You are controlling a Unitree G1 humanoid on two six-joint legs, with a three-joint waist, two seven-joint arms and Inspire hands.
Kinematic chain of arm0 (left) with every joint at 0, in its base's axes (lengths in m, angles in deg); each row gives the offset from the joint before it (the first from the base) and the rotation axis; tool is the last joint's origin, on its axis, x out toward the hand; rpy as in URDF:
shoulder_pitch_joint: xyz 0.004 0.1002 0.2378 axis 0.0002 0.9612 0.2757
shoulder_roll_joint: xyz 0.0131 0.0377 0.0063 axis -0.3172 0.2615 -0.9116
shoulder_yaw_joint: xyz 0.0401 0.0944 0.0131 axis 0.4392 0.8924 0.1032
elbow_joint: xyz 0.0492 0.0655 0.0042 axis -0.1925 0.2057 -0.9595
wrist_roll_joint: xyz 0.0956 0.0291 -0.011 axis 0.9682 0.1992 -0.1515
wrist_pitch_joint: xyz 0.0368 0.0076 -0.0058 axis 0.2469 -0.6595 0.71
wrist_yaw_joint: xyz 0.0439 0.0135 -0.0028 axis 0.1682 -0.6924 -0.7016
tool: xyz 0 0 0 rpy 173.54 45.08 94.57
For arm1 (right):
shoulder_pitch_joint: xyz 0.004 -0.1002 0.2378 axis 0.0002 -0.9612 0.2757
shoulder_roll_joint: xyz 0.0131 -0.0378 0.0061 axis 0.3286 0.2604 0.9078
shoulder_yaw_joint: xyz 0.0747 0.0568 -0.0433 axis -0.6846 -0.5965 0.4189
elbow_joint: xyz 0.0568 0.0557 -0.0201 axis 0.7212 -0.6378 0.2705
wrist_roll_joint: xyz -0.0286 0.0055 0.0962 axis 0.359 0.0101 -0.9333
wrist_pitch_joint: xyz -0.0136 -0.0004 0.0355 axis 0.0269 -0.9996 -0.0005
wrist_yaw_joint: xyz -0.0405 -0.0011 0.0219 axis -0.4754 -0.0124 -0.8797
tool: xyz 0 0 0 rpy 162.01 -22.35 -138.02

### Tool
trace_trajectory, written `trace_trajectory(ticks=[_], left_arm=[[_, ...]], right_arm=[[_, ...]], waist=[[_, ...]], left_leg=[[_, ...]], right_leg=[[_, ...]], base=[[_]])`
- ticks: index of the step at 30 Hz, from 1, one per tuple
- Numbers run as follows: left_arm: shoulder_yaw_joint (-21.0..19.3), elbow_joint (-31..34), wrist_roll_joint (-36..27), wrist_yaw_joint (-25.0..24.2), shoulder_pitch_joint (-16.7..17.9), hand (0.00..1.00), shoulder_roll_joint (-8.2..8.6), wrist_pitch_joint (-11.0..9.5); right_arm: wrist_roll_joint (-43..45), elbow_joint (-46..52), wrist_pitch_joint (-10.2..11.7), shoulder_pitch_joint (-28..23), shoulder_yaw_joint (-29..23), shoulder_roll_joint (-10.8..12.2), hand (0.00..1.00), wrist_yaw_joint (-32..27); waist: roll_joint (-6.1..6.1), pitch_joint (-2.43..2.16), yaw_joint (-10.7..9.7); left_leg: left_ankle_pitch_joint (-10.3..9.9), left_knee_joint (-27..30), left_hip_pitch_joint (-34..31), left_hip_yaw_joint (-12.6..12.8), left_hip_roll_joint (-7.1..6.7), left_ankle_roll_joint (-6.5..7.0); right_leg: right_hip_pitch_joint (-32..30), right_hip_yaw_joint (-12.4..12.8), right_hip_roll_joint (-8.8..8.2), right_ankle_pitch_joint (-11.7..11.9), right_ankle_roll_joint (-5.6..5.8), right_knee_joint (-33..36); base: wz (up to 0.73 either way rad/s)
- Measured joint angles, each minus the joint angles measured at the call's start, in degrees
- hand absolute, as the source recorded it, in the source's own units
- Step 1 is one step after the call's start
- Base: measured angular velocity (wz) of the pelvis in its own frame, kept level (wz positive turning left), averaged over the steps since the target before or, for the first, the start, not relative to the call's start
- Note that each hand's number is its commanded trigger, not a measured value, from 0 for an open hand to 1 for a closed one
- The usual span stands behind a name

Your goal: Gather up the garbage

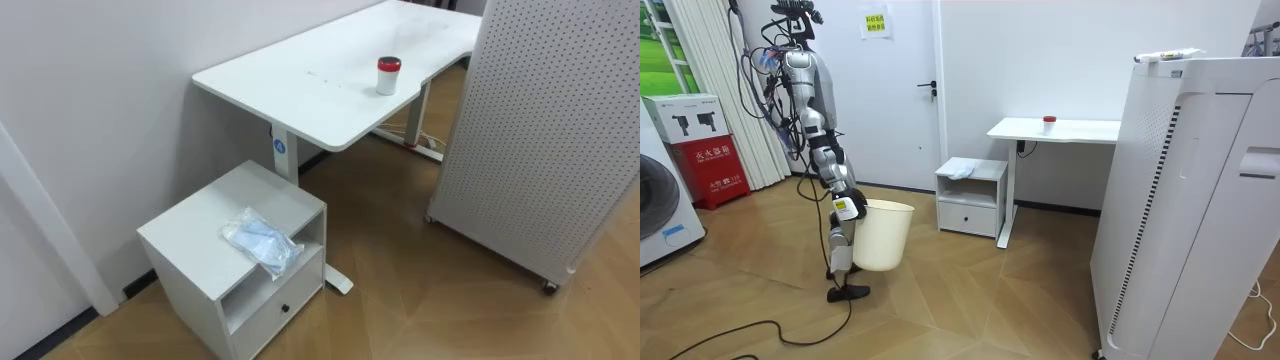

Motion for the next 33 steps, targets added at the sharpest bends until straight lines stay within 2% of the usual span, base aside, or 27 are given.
trace_trajectory(ticks=[16,20,23,25,27,28,29,30,31,32,33], left_arm=[[0.1,-0.1,0.9,-1.1,-0.4,0.0,-0.01,0.1],[0.1,-1.8,1.2,-1.7,-0.6,0.0,0.0,0.1],[0.0,-2.0,1.2,-1.6,-0.8,0.0,0.03,0.6],[-0.2,-2.2,1.2,-1.6,-0.9,0.0,-0.02,0.6],[-0.4,-2.3,1.2,-1.6,-1.0,0.0,-0.33,0.7],[-0.9,-2.3,1.2,-1.7,-1.4,0.0,-0.5,0.6],[-1.5,-2.3,1.1,-1.7,-1.8,0.0,-0.75,0.5],[-1.7,-2.2,1.1,-1.7,-2.0,0.0,-0.83,0.4],[-1.9,-2.1,1.1,-1.7,-1.9,0.0,-0.83,0.4],[-1.9,-1.8,1.1,-1.7,-1.8,0.0,-0.73,0.7],[-1.9,-1.8,1.1,-1.9,-1.7,0.0,-0.74,1.2]], right_arm=[[-0.2,0.0,0.4,0.0,0.6,0.0,1.0,0.1],[-0.2,-0.3,0.5,0.0,0.6,-0.2,1.0,0.6],[-0.1,-0.3,0.4,0.0,0.6,-0.2,1.0,0.7],[-0.1,-0.1,0.4,0.0,0.6,-0.2,1.0,0.8],[0.0,0.0,0.3,0.1,0.6,-0.2,1.0,1.3],[0.1,0.1,0.3,0.1,0.4,-0.4,1.0,1.8],[0.1,0.2,0.3,0.3,0.0,-0.4,1.0,2.5],[0.1,0.2,0.4,0.3,0.0,-0.4,1.0,2.7],[0.1,0.2,0.4,0.3,0.0,-0.5,1.0,2.9],[0.1,0.1,0.3,0.3,0.1,-0.6,1.0,3.0],[-0.5,0.0,0.3,0.1,0.4,-0.7,1.0,3.0]], waist=[[0.22,0.0,0.0],[0.24,0.02,0.0],[0.23,0.13,0.0],[0.26,0.32,0.0],[0.12,0.34,0.0],[-0.12,0.24,0.0],[-0.52,0.38,0.1],[-0.73,0.33,0.2],[-0.95,0.39,0.2],[-0.76,0.29,0.2],[-0.64,0.49,0.2]], left_leg=[[-0.4,0.1,0.0,-0.4,-0.21,0.24],[-0.4,0.4,0.0,-0.3,-0.16,0.22],[-1.5,2.0,-0.1,-0.2,0.29,0.14],[-3.3,5.0,-0.9,0.2,1.01,-0.12],[-5.7,9.9,-2.8,0.2,1.9,-0.53],[-7.0,13.3,-4.3,0.3,2.47,-1.02],[-7.7,16.8,-5.8,0.7,2.99,-1.81],[-7.8,19.4,-7.0,1.3,3.3,-1.99],[-7.7,25.8,-9.8,2.2,4.5,-2.02],[-7.2,32.0,-12.2,2.1,5.8,-2.19],[-5.6,37.3,-14.7,1.8,6.8,-2.19]], right_leg=[[0.2,0.0,-0.14,-0.3,0.3,0.0],[0.0,0.0,-0.1,-0.3,0.29,0.1],[0.0,-0.1,0.16,-0.5,0.11,0.7],[-0.1,0.1,0.5,-1.6,-0.2,2.6],[-1.7,0.0,1.12,-3.8,-0.66,6.2],[-3.2,0.0,1.27,-5.4,-1.06,8.9],[-4.3,0.0,0.9,-7.0,-1.74,11.3],[-4.8,0.1,0.77,-7.7,-1.99,12.2],[-5.0,0.1,1.02,-8.4,-2.44,13.2],[-4.8,0.4,1.63,-8.9,-2.95,14.1],[-4.0,0.7,2.24,-9.1,-3.15,14.3]], base=[[0.0],[0.0],[-0.02],[-0.1],[-0.05],[0.0],[0.0],[-0.06],[-0.14],[-0.18],[-0.15]])
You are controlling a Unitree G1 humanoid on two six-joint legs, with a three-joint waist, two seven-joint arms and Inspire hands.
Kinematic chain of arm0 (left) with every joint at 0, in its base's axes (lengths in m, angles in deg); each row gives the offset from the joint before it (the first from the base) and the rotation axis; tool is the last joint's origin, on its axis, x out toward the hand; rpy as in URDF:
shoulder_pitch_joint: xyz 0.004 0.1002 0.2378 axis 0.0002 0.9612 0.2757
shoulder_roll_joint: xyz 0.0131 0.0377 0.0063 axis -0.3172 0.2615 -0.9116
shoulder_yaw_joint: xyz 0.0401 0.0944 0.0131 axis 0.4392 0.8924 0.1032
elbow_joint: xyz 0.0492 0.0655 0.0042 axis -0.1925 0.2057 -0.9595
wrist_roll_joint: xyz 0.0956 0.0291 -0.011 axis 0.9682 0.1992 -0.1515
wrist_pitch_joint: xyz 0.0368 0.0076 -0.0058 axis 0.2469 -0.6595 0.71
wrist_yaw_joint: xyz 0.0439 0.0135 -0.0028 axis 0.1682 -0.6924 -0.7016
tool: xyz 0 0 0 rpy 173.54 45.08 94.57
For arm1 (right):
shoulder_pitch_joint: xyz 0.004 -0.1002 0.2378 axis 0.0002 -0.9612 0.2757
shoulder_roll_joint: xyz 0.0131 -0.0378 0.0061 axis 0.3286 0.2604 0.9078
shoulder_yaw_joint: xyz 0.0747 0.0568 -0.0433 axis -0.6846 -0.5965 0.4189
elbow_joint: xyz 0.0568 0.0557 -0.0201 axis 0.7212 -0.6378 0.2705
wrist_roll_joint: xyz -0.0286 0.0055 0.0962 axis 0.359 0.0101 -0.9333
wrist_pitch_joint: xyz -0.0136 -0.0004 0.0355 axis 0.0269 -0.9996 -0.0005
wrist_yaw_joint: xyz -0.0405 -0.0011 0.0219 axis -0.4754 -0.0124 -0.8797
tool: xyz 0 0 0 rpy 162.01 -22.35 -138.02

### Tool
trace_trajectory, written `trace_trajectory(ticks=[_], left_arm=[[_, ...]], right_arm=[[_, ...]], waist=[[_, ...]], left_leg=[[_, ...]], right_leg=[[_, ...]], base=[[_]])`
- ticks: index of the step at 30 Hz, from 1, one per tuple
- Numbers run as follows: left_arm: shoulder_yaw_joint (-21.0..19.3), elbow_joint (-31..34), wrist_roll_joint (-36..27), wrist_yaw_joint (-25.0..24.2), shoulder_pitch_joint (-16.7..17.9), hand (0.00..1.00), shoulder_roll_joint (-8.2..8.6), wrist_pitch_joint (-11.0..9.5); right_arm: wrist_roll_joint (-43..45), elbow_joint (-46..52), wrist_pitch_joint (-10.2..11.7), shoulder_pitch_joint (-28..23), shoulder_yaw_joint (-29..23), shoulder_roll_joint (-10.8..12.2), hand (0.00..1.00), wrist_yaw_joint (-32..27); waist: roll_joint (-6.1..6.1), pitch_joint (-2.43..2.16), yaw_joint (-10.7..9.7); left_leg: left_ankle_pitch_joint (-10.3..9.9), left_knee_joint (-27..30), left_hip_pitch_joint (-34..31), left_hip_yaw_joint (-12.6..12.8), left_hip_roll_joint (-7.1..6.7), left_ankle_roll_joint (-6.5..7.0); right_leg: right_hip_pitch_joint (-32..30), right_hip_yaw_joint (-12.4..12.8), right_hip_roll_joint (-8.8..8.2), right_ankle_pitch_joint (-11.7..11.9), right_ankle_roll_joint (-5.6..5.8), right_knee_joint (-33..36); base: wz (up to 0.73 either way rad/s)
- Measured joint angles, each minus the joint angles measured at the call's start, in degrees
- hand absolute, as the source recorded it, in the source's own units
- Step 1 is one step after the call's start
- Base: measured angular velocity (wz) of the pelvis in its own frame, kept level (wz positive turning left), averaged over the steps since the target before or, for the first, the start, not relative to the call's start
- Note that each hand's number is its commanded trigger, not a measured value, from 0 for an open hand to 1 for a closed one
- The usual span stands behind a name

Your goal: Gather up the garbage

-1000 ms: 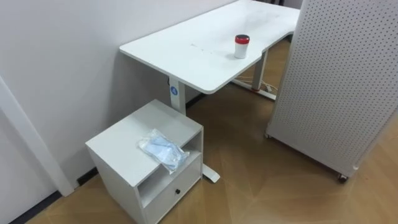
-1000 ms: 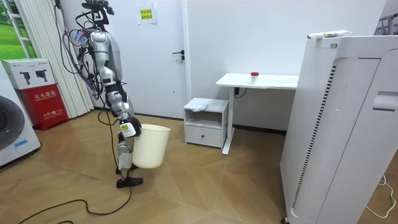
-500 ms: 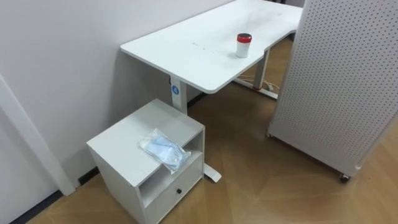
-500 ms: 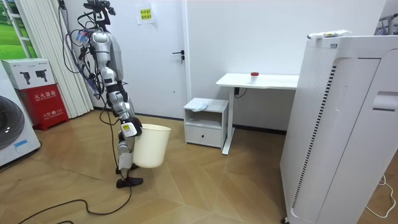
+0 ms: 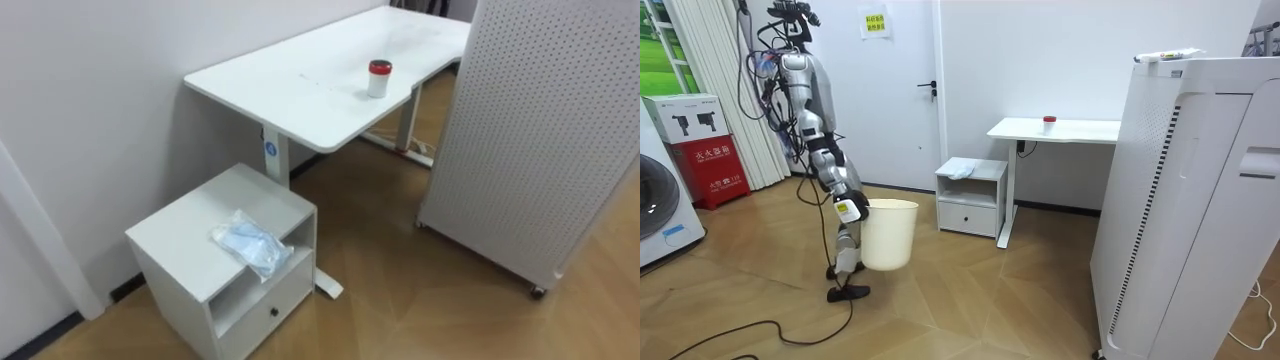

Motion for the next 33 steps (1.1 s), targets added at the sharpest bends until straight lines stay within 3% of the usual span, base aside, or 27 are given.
trace_trajectory(ticks=[2,4,6,7,8,9,10,11,12,13,14,15,16,17,18,19,20,22,23,24,25,27,28,29,31,33], left_arm=[[0.4,0.0,0.0,-0.1,0.3,0.0,0.17,0.0],[1.0,0.1,0.0,-0.1,0.2,0.0,0.42,0.0],[1.1,0.3,0.0,-0.1,1.3,0.0,0.41,-0.3],[1.1,0.3,0.0,-0.1,1.8,0.0,0.38,-0.2],[1.1,0.2,0.0,0.0,1.9,0.0,0.33,-0.2],[1.1,0.2,0.0,0.1,1.9,0.0,0.35,-0.4],[1.0,0.3,0.0,0.1,1.9,0.0,0.51,-1.1],[1.0,0.4,0.0,0.2,2.4,0.0,0.66,-2.1],[1.0,0.7,0.0,0.4,2.3,0.0,0.59,-3.1],[0.9,0.7,0.0,0.5,2.2,0.0,0.57,-3.6],[1.0,0.8,0.1,0.6,2.1,0.0,0.57,-4.0],[1.0,0.9,0.0,0.7,2.0,0.0,0.36,-4.2],[1.0,1.0,-0.2,0.9,2.1,0.0,0.23,-4.4],[1.1,0.7,-0.3,1.0,2.3,0.0,0.39,-4.6],[1.1,0.7,-0.3,1.0,2.1,0.0,0.65,-4.8],[1.1,0.5,-0.3,1.0,1.6,0.0,0.32,-4.9],[1.2,0.2,-0.3,1.2,0.0,0.0,0.3,-5.0],[1.2,0.3,-0.1,1.7,-1.6,0.0,0.11,-5.2],[1.8,0.3,-0.8,2.6,-2.6,0.0,-0.22,-5.3],[2.2,0.3,-0.8,2.9,-3.4,0.0,-0.36,-5.3],[2.6,0.2,-0.9,3.7,-5.2,0.0,-0.48,-5.3],[3.5,0.6,-0.7,5.4,-7.5,0.0,-0.61,-5.5],[3.6,0.7,-0.7,5.9,-7.7,0.0,-0.62,-5.6],[4.3,1.0,-0.7,7.0,-8.0,0.0,-0.81,-6.2],[5.2,2.3,-0.7,8.1,-8.1,0.0,-0.83,-6.8],[5.8,3.8,-0.7,9.1,-7.7,0.0,-0.75,-8.1]], right_arm=[[-2.0,-0.4,-0.1,0.0,0.4,-0.2,1.0,-0.1],[-3.4,-0.5,-0.1,-1.1,0.3,-0.8,1.0,-0.6],[-3.7,-0.4,-0.1,-1.3,0.3,-1.1,1.0,-1.1],[-3.7,-0.4,-0.1,-1.4,0.3,-1.3,1.0,-1.4],[-3.7,-0.3,0.0,-2.1,0.3,-1.4,1.0,-1.6],[-3.7,-0.2,0.0,-2.6,0.3,-1.5,1.0,-1.6],[-3.7,-0.1,0.0,-3.5,0.2,-1.8,1.0,-1.7],[-3.6,0.1,-0.1,-3.7,0.2,-2.1,1.0,-2.1],[-3.0,0.4,-0.4,-3.5,0.2,-2.2,1.0,-2.7],[-2.6,0.6,-0.3,-3.5,0.0,-2.2,1.0,-2.8],[-1.3,0.7,0.2,-3.5,-0.6,-2.2,1.0,-3.3],[-0.6,1.0,0.6,-3.4,-0.3,-2.1,1.0,-4.0],[0.1,1.4,0.7,-3.5,0.1,-2.1,1.0,-4.4],[1.1,2.0,0.7,-4.0,1.1,-2.8,1.0,-5.0],[1.2,2.2,0.7,-4.3,1.4,-3.5,1.0,-5.0],[2.5,2.4,0.7,-4.7,1.3,-3.8,1.0,-5.1],[3.7,2.3,0.6,-4.7,0.9,-3.9,1.0,-5.5],[6.3,2.7,0.7,-3.3,-0.3,-3.7,1.0,-6.3],[6.6,2.7,0.8,-2.2,-0.3,-3.6,1.0,-6.7],[6.6,2.8,0.9,-1.6,-0.2,-3.6,1.0,-6.8],[6.9,2.9,1.1,-0.8,0.0,-3.5,1.0,-6.8],[7.5,3.9,1.6,0.2,0.4,-3.1,1.0,-6.1],[7.5,4.3,1.9,0.3,0.5,-3.1,1.0,-5.9],[7.5,4.5,2.5,0.9,1.0,-3.0,1.0,-5.2],[6.4,4.7,2.8,1.6,2.1,-3.0,1.0,-4.7],[4.5,5.4,3.4,1.6,2.5,-2.9,1.0,-4.6]], waist=[[-0.43,-0.08,-0.2],[-0.48,-0.08,-0.1],[-0.74,-0.1,0.2],[-0.71,-0.09,0.1],[-0.91,-0.17,0.0],[-0.98,-0.19,0.0],[-1.08,-0.28,-0.2],[-1.31,-0.56,-0.1],[-1.59,-0.87,0.0],[-1.69,-0.74,0.0],[-1.21,-0.55,0.0],[-1.25,0.32,0.2],[-1.65,0.99,0.7],[-0.45,0.14,1.9],[-0.05,-0.39,1.6],[-0.47,-0.75,1.2],[-0.59,-0.74,1.4],[-1.52,-0.68,2.0],[-1.88,-0.59,1.9],[-1.85,-0.56,1.7],[-1.75,-0.53,1.5],[-1.33,-0.53,1.7],[-1.07,-0.46,1.8],[-0.51,-0.25,1.9],[-0.07,0.14,1.5],[0.87,0.1,1.3]], left_leg=[[0.8,2.5,-2.8,-0.1,-0.12,0.33],[0.7,-1.6,-6.6,-0.3,-1.31,0.53],[2.1,-11.0,-9.6,-0.2,-2.5,-0.4],[5.9,-18.0,-11.3,-0.3,-3.08,-0.78],[11.0,-23.0,-12.4,-0.5,-3.76,-0.7],[13.5,-25.5,-12.3,-0.6,-4.26,-0.77],[17.5,-28.3,-11.9,-0.6,-5.13,-0.29],[19.9,-28.6,-11.2,-0.2,-6.35,2.11],[19.4,-26.5,-11.3,0.3,-7.38,3.17],[18.5,-25.1,-11.5,0.5,-7.65,3.42],[16.1,-21.7,-11.9,0.5,-7.36,3.65],[14.4,-14.5,-13.7,1.0,-6.7,4.97],[13.9,-9.9,-15.1,1.9,-6.38,5.42],[12.1,-10.0,-16.3,2.4,-6.42,4.14],[12.2,-12.8,-16.1,2.4,-6.58,4.25],[10.4,-12.9,-16.0,2.6,-7.67,5.3],[8.5,-11.7,-15.8,3.2,-8.6,6.28],[6.5,-11.5,-14.0,4.7,-10.27,7.42],[5.1,-11.4,-12.9,4.9,-11.35,8.09],[4.5,-11.2,-12.5,4.9,-11.78,8.42],[3.5,-11.2,-11.3,4.8,-12.34,9.11],[2.4,-13.5,-7.8,4.2,-13.39,10.14],[2.3,-14.3,-6.7,4.1,-13.46,10.34],[1.9,-16.1,-4.5,3.8,-13.5,10.6],[2.0,-18.8,-1.6,2.9,-13.43,10.69],[1.9,-20.2,0.4,2.7,-12.67,10.92]], right_leg=[[1.6,0.8,0.13,-0.7,-0.31,0.0],[2.2,1.4,-0.18,-1.6,-0.38,-0.1],[2.7,1.6,-1.22,-2.4,-0.18,-0.1],[3.3,1.7,-1.78,-3.1,0.17,-0.2],[4.3,1.9,-2.45,-4.0,0.78,-0.8],[5.0,2.1,-2.75,-4.2,1.15,-1.3],[6.3,2.7,-3.54,-4.7,1.99,-2.7],[7.0,4.1,-4.23,-5.0,2.64,-4.0],[7.8,4.6,-5.28,-5.1,3.65,-5.2],[8.4,4.6,-5.59,-4.8,4.36,-5.8],[9.8,4.8,-5.92,-3.5,6.07,-7.2],[12.4,6.3,-6.5,-2.2,6.43,-9.0],[13.9,7.8,-6.81,-1.9,6.47,-9.5],[15.2,9.6,-7.39,-2.1,6.62,-9.6],[15.2,9.1,-7.26,-2.4,6.84,-9.1],[15.2,7.7,-8.54,-4.5,7.69,-7.0],[14.2,6.8,-9.78,-5.0,8.45,-3.5],[12.2,6.3,-11.95,-4.7,9.02,3.7],[10.5,6.1,-13.25,-3.5,9.98,9.3],[9.5,6.1,-13.65,-2.4,10.07,12.2],[7.2,6.2,-14.33,1.1,9.64,18.3],[2.5,6.1,-15.71,11.9,8.47,28.6],[1.6,6.2,-16.02,13.8,8.54,30.2],[-1.1,5.8,-16.5,14.0,8.52,33.4],[-5.8,4.3,-16.45,10.6,8.33,37.1],[-10.1,3.0,-15.43,6.7,7.98,35.6]], base=[[0.08],[0.12],[-0.21],[-0.21],[-0.14],[0.0],[-0.03],[-0.17],[-0.22],[-0.3],[-0.3],[-0.35],[-0.56],[-0.44],[-0.19],[0.19],[0.16],[-0.04],[0.0],[0.16],[0.17],[0.07],[-0.08],[-0.15],[-0.05],[0.06]])
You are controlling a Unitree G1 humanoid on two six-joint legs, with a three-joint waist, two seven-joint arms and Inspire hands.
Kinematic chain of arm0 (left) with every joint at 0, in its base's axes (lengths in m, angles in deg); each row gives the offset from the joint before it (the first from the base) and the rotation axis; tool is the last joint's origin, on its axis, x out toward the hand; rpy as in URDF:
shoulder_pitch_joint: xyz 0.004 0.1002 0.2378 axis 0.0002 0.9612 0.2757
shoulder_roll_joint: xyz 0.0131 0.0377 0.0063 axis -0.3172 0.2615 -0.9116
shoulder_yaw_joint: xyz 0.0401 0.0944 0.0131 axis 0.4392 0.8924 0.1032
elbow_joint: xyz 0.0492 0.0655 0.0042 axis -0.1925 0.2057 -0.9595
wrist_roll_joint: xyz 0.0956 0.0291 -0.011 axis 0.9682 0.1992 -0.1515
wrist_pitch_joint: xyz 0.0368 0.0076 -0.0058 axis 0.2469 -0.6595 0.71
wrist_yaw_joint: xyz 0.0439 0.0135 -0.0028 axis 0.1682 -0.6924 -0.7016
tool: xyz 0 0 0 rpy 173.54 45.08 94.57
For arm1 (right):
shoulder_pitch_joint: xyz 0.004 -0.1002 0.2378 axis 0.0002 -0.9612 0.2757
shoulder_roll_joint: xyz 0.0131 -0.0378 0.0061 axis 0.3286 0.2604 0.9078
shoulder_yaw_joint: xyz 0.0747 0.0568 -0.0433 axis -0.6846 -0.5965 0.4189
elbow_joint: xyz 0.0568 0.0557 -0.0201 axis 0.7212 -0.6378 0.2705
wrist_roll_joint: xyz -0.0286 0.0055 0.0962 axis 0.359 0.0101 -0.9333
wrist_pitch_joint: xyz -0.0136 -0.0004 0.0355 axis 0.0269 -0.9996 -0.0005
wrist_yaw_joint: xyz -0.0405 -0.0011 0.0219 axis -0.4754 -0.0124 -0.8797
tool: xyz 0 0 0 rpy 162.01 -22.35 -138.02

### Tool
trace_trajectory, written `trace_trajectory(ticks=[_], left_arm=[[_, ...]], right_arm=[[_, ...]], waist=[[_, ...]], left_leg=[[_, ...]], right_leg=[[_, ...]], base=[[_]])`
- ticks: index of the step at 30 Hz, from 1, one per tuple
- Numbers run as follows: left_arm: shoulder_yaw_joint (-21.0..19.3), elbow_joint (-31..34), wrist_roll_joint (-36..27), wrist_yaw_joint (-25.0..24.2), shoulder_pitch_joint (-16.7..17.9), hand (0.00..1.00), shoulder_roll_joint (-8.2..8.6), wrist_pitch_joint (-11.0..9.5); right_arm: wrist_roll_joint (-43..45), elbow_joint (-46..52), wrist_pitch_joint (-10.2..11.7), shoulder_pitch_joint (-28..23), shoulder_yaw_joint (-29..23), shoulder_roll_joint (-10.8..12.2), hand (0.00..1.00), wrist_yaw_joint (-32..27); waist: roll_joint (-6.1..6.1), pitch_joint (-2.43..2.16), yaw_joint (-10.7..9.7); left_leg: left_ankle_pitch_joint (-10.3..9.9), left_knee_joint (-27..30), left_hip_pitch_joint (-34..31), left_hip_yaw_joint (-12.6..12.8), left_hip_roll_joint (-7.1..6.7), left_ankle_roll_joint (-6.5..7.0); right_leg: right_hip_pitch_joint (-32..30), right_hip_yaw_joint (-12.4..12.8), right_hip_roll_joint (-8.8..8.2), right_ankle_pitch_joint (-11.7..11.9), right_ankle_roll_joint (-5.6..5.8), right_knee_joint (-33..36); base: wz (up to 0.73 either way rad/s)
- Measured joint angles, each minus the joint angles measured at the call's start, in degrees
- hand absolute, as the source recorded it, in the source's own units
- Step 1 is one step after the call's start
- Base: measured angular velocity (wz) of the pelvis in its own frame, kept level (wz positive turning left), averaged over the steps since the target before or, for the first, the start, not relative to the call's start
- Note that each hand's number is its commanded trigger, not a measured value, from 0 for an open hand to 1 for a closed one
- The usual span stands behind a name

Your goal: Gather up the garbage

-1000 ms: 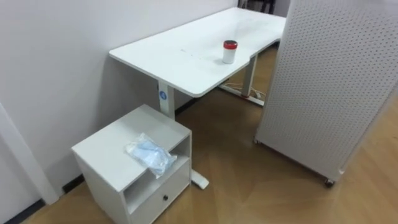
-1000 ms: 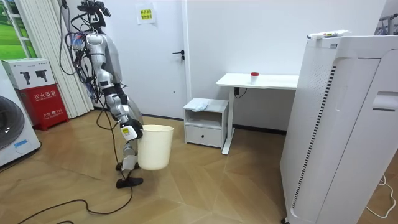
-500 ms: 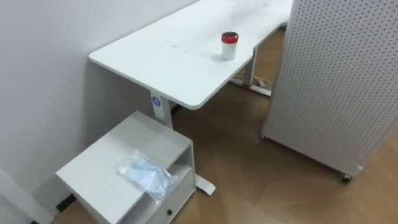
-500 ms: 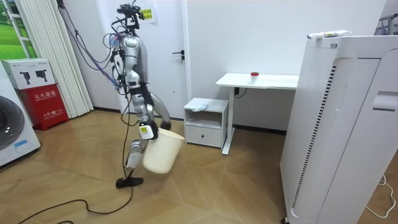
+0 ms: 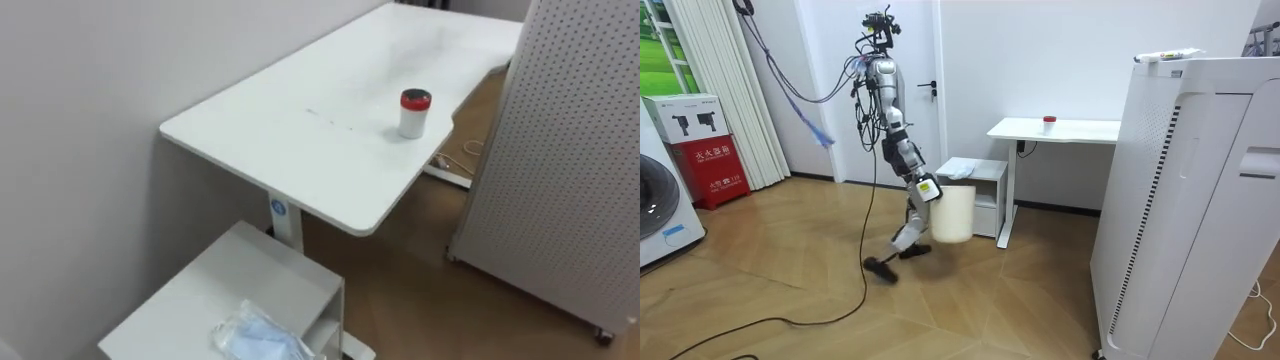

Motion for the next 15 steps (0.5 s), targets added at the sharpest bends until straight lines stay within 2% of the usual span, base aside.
trace_trajectory(ticks=[1,2,3,4,5,6,7,9,12,15], left_arm=[[0.2,1.2,0.1,0.8,0.2,0.0,0.03,-0.8],[0.2,2.4,0.1,1.5,-0.1,0.0,0.16,-1.2],[0.6,3.6,0.1,2.4,-0.1,0.0,0.28,-1.9],[1.0,3.9,0.3,2.8,-0.1,0.0,0.28,-2.3],[1.3,4.4,0.7,3.3,-0.3,0.0,0.47,-2.7],[1.5,4.6,1.3,3.9,-0.6,0.0,0.57,-3.0],[1.8,4.7,2.1,4.3,-0.9,0.0,0.66,-3.0],[2.7,5.2,3.9,5.6,-1.9,0.0,0.7,-3.4],[4.1,5.1,4.6,7.7,-4.3,0.0,0.34,-3.9],[6.4,4.4,5.5,9.3,-8.3,0.0,0.35,-5.7]], right_arm=[[-1.1,0.5,0.3,0.0,0.4,0.0,1.0,0.3],[-2.0,0.7,0.7,0.1,1.2,0.0,1.0,0.6],[-2.3,0.6,1.3,0.1,1.3,0.2,1.0,1.3],[-2.3,0.4,1.5,0.1,1.5,0.2,1.0,1.6],[-2.8,-0.5,1.8,0.3,1.6,0.3,1.0,2.3],[-3.9,-1.5,2.1,0.6,1.7,0.8,1.0,2.9],[-4.3,-2.1,2.4,0.7,1.7,1.0,1.0,3.1],[-4.6,-3.7,2.6,1.4,2.5,1.2,1.0,3.4],[-4.5,-5.2,3.2,3.5,4.7,1.1,1.0,3.7],[-4.1,-6.8,3.2,6.7,6.9,1.1,1.0,4.0]], waist=[[0.36,-0.1,0.0],[0.51,-0.21,-0.1],[0.33,-0.18,-0.1],[0.28,-0.27,-0.2],[0.3,-0.29,-1.1],[0.14,-0.33,-2.1],[-0.04,-0.58,-2.6],[0.11,-0.57,-2.5],[0.04,-0.21,-2.6],[0.0,0.18,-2.6]], left_leg=[[0.0,-0.8,0.7,-0.3,0.35,0.04],[0.0,-1.7,1.5,-1.0,0.55,0.02],[0.1,-2.9,2.6,-1.7,0.61,-0.08],[0.2,-3.4,3.1,-2.2,0.61,-0.1],[0.1,-3.8,3.8,-3.6,0.57,-0.14],[0.2,-4.6,4.5,-4.8,0.56,-0.35],[0.2,-5.1,4.8,-5.2,0.67,-0.51],[0.5,-6.5,5.5,-6.1,0.98,-0.94],[0.7,-6.7,4.3,-5.8,1.46,-1.16],[0.7,-7.2,2.7,-4.7,1.64,-1.28]], right_leg=[[-2.3,-0.1,1.2,-2.2,0.2,-3.8],[-3.7,-0.4,2.44,-3.4,0.38,-9.6],[-4.0,-0.7,3.57,-3.7,0.32,-17.1],[-3.7,-0.8,4.24,-3.6,0.38,-21.1],[-2.4,-1.1,5.46,-2.7,0.36,-28.9],[-1.3,-1.1,6.73,1.4,0.05,-33.5],[-0.7,-1.0,7.29,2.5,0.43,-34.6],[0.7,-1.3,8.42,3.3,0.37,-37.3],[-0.1,-1.2,9.03,3.6,0.22,-38.9],[-2.3,-0.9,9.07,3.5,0.12,-38.7]], base=[[0.12],[0.23],[0.26],[0.41],[0.61],[0.7],[0.61],[0.19],[-0.1],[-0.14]])
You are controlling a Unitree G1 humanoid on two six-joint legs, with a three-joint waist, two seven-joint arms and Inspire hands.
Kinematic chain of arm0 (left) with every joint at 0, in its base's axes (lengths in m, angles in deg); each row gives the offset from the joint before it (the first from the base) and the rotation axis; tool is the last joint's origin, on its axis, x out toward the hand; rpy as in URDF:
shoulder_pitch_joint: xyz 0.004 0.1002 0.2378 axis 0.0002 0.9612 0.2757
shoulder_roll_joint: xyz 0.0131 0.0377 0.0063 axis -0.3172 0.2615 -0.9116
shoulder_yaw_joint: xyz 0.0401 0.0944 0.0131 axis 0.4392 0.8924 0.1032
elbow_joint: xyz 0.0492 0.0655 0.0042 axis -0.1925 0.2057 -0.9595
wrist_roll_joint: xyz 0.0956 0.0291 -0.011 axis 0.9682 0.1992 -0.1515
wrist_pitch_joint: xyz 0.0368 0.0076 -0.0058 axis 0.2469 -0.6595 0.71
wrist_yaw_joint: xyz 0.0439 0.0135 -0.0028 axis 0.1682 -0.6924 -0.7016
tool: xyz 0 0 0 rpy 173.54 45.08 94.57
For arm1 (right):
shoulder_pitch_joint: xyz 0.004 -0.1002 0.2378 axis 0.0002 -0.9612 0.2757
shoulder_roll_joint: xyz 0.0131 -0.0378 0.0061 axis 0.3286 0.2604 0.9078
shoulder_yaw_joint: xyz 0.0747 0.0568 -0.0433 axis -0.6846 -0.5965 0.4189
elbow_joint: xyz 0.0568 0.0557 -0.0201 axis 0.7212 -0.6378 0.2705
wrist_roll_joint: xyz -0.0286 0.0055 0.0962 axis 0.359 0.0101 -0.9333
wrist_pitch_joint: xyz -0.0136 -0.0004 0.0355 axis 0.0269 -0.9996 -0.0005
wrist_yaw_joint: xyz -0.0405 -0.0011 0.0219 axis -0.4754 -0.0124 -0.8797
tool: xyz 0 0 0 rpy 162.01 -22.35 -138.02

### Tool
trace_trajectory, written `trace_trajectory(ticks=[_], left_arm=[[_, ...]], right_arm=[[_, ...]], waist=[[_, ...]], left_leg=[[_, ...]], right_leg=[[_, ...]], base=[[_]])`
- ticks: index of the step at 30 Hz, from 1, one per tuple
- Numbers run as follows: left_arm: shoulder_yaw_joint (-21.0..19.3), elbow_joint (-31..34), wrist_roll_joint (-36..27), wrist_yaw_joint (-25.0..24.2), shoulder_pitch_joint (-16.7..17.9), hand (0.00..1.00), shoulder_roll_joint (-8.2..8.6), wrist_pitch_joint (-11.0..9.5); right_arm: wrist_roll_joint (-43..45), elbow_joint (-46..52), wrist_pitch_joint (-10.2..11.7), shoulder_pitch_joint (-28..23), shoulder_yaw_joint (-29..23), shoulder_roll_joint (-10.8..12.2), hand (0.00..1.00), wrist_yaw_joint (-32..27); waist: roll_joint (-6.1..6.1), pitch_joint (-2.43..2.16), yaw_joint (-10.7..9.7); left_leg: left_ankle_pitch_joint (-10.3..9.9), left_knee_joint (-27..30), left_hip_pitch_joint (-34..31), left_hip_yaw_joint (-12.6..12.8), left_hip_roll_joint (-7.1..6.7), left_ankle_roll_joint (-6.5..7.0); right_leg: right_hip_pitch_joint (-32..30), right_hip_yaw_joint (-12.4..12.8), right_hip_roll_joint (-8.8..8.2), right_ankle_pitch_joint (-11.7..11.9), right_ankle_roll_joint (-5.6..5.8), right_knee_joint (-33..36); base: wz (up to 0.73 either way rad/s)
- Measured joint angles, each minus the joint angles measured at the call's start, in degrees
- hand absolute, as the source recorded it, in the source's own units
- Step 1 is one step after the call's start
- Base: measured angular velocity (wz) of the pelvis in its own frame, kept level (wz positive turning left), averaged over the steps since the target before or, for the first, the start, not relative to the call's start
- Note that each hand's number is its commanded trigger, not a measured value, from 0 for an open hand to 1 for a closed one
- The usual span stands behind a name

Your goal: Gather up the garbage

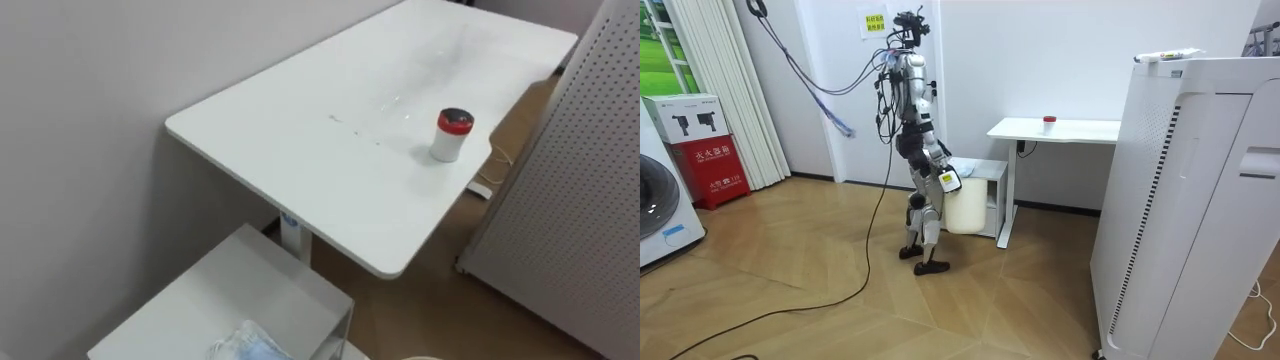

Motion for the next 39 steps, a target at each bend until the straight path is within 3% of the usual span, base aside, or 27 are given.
trace_trajectory(ticks=[3,6,10,12,16,26,32,39], left_arm=[[1.4,-1.9,0.5,0.6,-4.3,0.0,0.37,-2.1],[1.4,-3.9,2.2,1.5,-6.1,0.0,0.44,-2.7],[2.6,-7.0,4.0,2.0,-7.3,0.0,0.44,-2.8],[3.6,-9.0,4.9,2.2,-7.7,0.0,0.92,-2.8],[3.8,-9.5,4.9,3.5,-8.9,0.0,1.41,-2.7],[4.9,-10.2,4.8,8.5,-13.6,0.0,2.17,-2.7],[7.8,-10.6,6.1,9.5,-14.1,0.0,3.11,-2.7],[9.6,-10.6,10.7,11.1,-14.5,0.0,3.03,-2.3]], right_arm=[[0.5,-0.7,0.0,3.0,1.7,0.0,1.0,0.0],[0.9,-0.8,0.0,3.6,2.6,0.0,1.0,0.2],[0.8,-0.9,-0.1,5.2,3.3,0.0,1.0,0.3],[0.4,-0.9,0.1,6.2,4.3,0.0,1.0,0.2],[-0.2,-1.7,0.0,8.1,5.6,0.1,1.0,-0.4],[-1.9,-1.7,0.5,10.6,8.3,0.6,1.0,-2.0],[-2.0,-1.3,0.5,11.0,10.2,0.9,1.0,-2.7],[-3.8,-1.3,0.4,11.8,10.5,1.4,1.0,-2.6]], waist=[[0.75,0.71,-0.3],[0.78,0.75,-0.6],[0.88,0.85,-1.7],[1.3,1.45,-2.2],[1.68,1.91,-2.1],[2.5,2.45,-2.2],[2.74,2.61,-2.2],[2.64,2.72,-2.8]], left_leg=[[0.0,0.2,-2.0,0.5,0.06,0.0],[0.0,0.5,-3.9,1.3,0.19,-0.01],[0.0,1.4,-7.1,1.6,0.23,-0.01],[0.0,2.8,-8.7,1.6,0.31,-0.07],[0.0,2.7,-10.9,2.3,0.39,-0.08],[0.0,2.8,-15.1,4.0,0.87,-0.08],[0.0,2.7,-15.9,5.0,1.18,-0.08],[0.0,2.8,-17.3,5.3,1.27,-0.08]], right_leg=[[-2.1,-0.5,-0.07,0.2,-0.19,0.0],[-4.0,-0.5,-0.05,0.2,-0.21,0.2],[-7.3,-0.4,-0.06,0.2,-0.3,0.9],[-8.1,-0.3,-0.08,0.3,-0.38,0.8],[-11.0,0.2,-0.14,0.3,-0.38,1.6],[-16.3,0.8,-0.06,0.6,-0.88,3.0],[-17.4,1.3,0.04,0.7,-1.01,3.0],[-18.8,1.2,0.43,0.7,-1.11,2.9]], base=[[-0.13],[-0.12],[-0.02],[0.0],[-0.02],[-0.07],[-0.09],[0.0]])
